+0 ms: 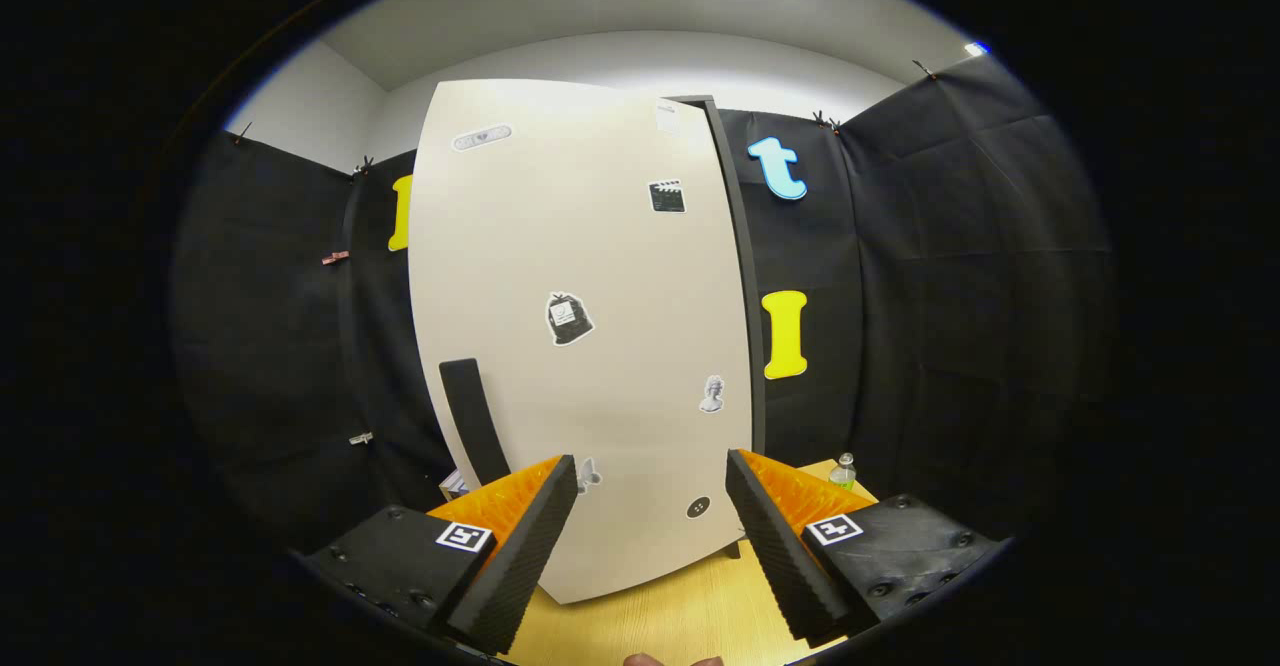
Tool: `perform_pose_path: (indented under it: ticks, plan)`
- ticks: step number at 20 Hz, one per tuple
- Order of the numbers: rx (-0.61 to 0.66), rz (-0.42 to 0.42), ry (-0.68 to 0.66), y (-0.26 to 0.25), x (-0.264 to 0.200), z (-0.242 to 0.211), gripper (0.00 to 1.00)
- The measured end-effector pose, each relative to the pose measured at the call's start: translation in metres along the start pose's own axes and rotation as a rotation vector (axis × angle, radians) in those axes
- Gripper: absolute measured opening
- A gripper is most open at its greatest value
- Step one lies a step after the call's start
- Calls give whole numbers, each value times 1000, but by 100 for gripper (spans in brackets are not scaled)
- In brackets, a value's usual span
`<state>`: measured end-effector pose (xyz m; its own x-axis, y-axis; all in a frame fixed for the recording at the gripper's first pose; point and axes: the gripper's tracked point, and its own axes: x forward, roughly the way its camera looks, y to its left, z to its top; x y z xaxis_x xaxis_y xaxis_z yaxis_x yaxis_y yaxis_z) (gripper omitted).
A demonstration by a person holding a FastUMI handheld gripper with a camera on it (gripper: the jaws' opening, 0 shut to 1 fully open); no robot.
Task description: Open the shoe cabinet door, grab the shoes and put them into the shoe cabinet, then close the shoe cabinet door.
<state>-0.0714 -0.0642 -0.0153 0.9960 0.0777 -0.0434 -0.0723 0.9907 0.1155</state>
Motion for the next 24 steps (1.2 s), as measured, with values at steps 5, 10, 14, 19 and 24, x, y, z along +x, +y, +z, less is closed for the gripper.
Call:
perform_pose_path:
  ticks: [5,10,14,19,24]
  plan:
    - [-22,-25,-12,-9,-7,8,98]
    - [-64,-24,-22,-13,-11,11,98]
    - [-72,-10,-16,-12,-13,9,98]
    - [-79,-4,-15,-12,-15,7,98]
    - [-71,-6,-7,-14,-16,4,98]
